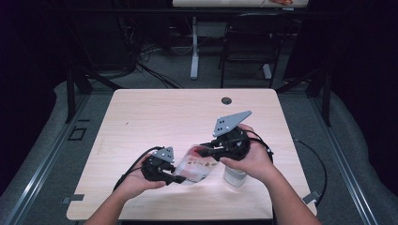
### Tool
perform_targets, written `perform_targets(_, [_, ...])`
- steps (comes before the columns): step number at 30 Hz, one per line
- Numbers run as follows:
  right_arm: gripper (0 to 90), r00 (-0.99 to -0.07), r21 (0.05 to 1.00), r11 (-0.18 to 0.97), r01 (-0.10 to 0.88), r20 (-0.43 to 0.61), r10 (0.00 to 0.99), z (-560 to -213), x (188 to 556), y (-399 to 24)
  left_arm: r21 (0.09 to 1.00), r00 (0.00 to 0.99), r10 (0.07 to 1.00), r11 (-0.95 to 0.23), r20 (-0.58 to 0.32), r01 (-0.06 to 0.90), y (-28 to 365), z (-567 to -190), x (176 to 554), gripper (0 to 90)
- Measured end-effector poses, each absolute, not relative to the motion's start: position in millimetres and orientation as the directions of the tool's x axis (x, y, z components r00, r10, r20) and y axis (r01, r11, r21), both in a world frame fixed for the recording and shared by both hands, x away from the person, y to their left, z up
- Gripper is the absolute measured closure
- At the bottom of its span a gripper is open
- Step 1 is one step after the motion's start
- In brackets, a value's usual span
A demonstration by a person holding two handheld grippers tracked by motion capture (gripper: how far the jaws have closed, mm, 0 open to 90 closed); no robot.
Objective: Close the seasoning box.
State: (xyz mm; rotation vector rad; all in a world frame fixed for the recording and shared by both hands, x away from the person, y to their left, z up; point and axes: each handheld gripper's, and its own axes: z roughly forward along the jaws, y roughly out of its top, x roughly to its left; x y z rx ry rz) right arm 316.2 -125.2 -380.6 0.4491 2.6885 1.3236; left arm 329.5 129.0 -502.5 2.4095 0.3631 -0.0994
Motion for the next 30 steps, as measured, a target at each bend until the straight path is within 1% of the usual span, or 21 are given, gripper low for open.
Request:
perform_targets(5, [77.3, -0.942, 0.802, 0.557, 0.215, 0.020, 0.334, -382, 312, -131, 0.618, 0.959, 0.222, -0.734, -0.174, 0.282, 128, -498, 330, 68.4])
perform_targets(12, [75.6, -0.932, 0.827, 0.520, 0.214, 0.013, 0.362, -383, 310, -143, 0.598, 0.957, 0.234, -0.747, -0.172, 0.290, 128, -491, 331, 68.8])
perform_targets(18, [76.0, -0.917, 0.847, 0.489, 0.207, -0.007, 0.399, -388, 307, -158, 0.584, 0.953, 0.250, -0.753, -0.172, 0.303, 128, -488, 332, 69.2])
perform_targets(26, [84.5, -0.914, 0.864, 0.460, 0.202, -0.002, 0.405, -397, 304, -173, 0.553, 0.951, 0.261, -0.774, -0.164, 0.308, 127, -485, 330, 69.6])
perform_targets(30, [87.5, -0.916, 0.854, 0.476, 0.209, 0.001, 0.401, -399, 306, -177, 0.550, 0.947, 0.273, -0.771, -0.169, 0.320, 128, -482, 328, 69.9])
